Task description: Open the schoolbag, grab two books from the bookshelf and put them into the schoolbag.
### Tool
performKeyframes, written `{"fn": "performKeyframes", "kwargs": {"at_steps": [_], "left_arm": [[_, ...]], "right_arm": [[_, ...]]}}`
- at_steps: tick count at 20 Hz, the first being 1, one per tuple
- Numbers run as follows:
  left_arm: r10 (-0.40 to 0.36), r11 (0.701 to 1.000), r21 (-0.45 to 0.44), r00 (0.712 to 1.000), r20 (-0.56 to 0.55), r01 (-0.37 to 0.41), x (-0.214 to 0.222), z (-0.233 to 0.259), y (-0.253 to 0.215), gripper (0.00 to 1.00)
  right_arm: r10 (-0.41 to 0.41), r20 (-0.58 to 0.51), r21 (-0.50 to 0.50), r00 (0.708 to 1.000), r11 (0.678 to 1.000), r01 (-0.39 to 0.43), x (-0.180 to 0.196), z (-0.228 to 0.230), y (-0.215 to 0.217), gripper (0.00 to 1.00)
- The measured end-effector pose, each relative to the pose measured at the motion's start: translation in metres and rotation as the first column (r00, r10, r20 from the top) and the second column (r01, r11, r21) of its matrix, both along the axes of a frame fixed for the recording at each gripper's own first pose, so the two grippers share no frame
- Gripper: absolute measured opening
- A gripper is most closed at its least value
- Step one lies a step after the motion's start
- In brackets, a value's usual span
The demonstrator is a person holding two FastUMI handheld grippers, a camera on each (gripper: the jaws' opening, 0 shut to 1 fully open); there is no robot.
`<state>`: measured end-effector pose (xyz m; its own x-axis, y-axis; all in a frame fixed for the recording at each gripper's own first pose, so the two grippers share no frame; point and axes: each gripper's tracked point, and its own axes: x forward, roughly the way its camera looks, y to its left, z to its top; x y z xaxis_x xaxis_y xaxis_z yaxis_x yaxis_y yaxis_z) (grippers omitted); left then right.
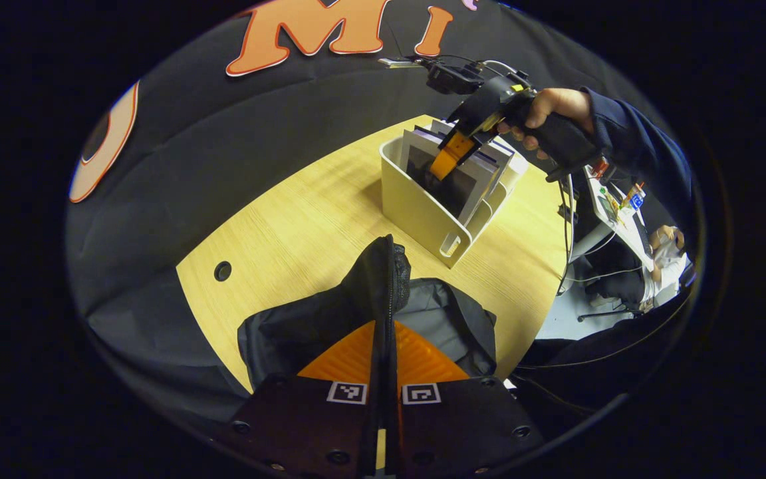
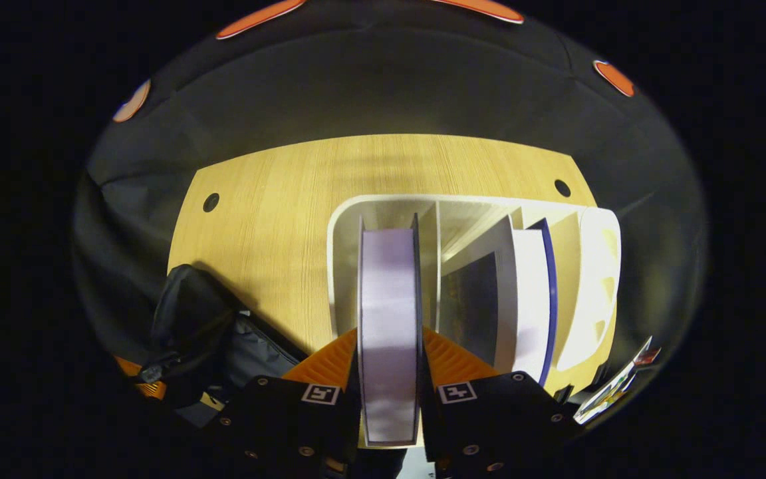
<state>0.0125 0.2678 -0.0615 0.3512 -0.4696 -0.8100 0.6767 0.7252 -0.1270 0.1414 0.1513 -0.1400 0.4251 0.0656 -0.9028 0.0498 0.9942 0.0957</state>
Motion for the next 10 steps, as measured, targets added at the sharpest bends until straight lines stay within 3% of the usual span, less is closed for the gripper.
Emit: {"fn": "performKeyframes", "kwargs": {"at_steps": [1,10], "left_arm": [[0.001,1.0,-0.007,1.0,-0.004,-0.001,-0.001,0.0,0.0,0.06],[0.002,1.0,-0.024,1.0,0.003,-0.002,-0.006,-0.004,-0.004,0.05]], "right_arm": [[-0.007,-0.001,0.007,1.0,1.0,0.007,-0.004,0.002,0.0,0.39],[-0.025,0.088,0.084,0.996,0.996,0.017,-0.071,0.038,-0.009,0.37]]}}
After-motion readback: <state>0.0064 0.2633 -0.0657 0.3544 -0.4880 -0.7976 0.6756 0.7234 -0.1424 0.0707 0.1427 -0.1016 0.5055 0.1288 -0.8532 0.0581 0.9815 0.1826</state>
